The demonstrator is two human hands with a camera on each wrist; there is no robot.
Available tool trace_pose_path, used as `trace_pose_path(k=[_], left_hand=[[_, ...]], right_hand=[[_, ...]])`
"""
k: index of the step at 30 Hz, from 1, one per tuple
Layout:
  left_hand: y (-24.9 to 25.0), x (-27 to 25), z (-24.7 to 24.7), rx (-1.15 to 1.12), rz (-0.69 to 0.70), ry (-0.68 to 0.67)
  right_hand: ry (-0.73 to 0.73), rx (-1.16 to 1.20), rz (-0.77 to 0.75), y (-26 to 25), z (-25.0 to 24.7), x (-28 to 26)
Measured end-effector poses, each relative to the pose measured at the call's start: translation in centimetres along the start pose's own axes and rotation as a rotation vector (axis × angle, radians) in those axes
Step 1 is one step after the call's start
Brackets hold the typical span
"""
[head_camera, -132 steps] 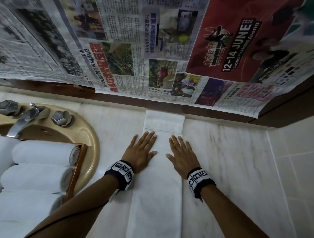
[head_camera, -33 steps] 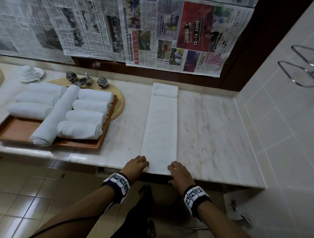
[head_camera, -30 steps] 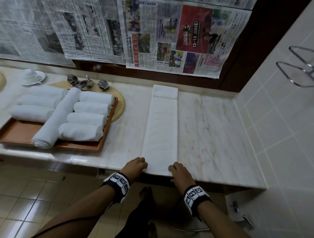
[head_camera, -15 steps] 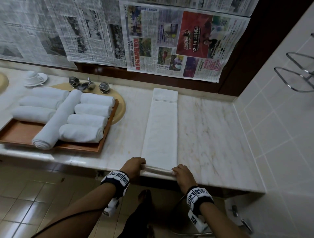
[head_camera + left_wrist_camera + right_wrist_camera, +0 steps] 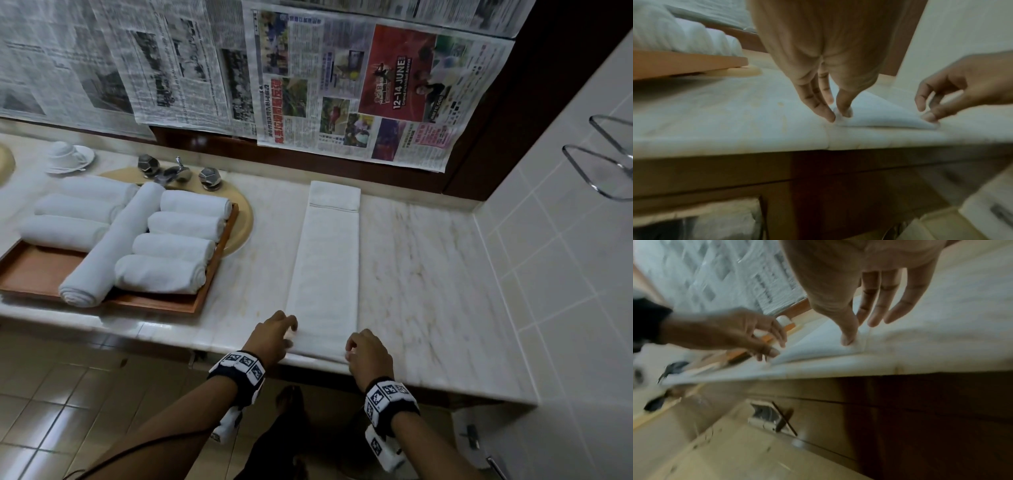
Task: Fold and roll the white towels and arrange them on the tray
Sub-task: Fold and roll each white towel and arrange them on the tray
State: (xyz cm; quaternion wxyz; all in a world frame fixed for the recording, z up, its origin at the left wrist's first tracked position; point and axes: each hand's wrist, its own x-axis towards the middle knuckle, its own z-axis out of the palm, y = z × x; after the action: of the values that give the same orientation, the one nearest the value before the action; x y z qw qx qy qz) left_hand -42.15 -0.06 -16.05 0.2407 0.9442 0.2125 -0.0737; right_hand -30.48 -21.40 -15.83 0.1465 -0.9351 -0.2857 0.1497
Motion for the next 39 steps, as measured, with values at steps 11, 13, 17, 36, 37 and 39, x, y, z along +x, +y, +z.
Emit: trace_pose_path(k=[11, 13, 17, 36, 37, 39], left_hand=[[-1.6, 0.4, -0.5, 0.377, 0.398, -0.175], [-1.8, 0.8, -0.3, 0.328, 0.448, -0.157], [-1.8, 1.0, -0.4, 0.295, 0.478, -0.070], [0.5, 2.0, -1.9, -0.005, 0.084, -0.051], [0.3, 1.8, -1.6, 0.017, 0.122, -0.020], [0.0, 1.3, -0.8, 0.086, 0.207, 0.009]], right_hand=[[-0.214, -0.201, -0.309, 2.5, 0.4, 1.3], [-0.160, -0.188, -0.341, 2.9, 0.6, 1.7], [-0.012, -0.149, -0.454, 3.0, -0.1, 1.2], [-0.052, -0.091, -0.120, 1.1, -1.9, 1.9], [-0.045, -0.117, -0.149, 1.3, -1.7, 1.9], [-0.060, -0.178, -0.192, 1.9, -1.2, 1.7]])
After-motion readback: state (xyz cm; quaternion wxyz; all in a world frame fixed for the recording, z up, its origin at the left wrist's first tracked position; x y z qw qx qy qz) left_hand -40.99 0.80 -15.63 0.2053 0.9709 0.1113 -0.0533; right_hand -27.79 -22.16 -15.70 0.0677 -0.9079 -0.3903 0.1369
